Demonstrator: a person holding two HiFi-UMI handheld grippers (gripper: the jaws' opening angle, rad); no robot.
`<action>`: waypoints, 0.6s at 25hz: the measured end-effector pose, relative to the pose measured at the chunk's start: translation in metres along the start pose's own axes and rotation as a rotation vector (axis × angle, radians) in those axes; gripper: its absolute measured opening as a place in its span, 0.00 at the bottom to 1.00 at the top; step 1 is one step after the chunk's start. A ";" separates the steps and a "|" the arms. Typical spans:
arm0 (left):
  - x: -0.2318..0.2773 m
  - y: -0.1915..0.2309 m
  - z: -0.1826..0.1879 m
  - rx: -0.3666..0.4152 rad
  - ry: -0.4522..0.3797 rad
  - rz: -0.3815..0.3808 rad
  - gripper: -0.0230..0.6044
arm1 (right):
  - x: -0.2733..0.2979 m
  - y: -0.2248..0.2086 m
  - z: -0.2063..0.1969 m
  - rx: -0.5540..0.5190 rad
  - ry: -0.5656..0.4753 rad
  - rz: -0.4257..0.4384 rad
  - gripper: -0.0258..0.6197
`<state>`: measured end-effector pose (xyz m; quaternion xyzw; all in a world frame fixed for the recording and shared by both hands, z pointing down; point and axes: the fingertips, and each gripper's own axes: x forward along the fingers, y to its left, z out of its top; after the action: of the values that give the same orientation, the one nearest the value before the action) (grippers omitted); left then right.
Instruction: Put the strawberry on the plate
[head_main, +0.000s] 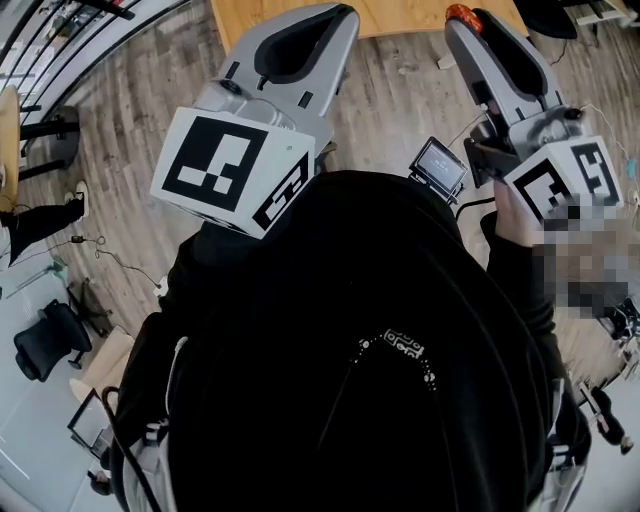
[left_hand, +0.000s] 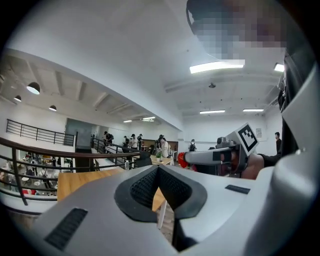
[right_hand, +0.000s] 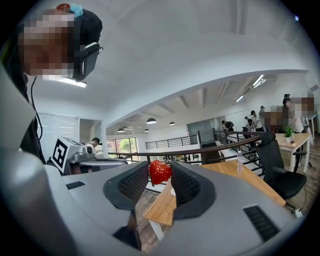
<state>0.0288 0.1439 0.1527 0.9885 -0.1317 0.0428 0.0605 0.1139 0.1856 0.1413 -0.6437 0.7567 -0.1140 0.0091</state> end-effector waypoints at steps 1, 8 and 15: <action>0.000 0.007 -0.002 -0.007 0.007 -0.011 0.04 | 0.008 0.002 0.001 0.004 0.002 -0.007 0.27; 0.013 0.039 -0.002 -0.019 0.014 -0.047 0.04 | 0.032 -0.018 -0.009 0.043 0.038 -0.066 0.28; 0.004 0.107 -0.007 -0.065 0.055 -0.008 0.04 | 0.083 -0.011 0.011 0.035 0.040 -0.055 0.28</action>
<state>0.0039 0.0408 0.1720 0.9850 -0.1275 0.0652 0.0965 0.1122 0.1011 0.1435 -0.6615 0.7367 -0.1402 0.0021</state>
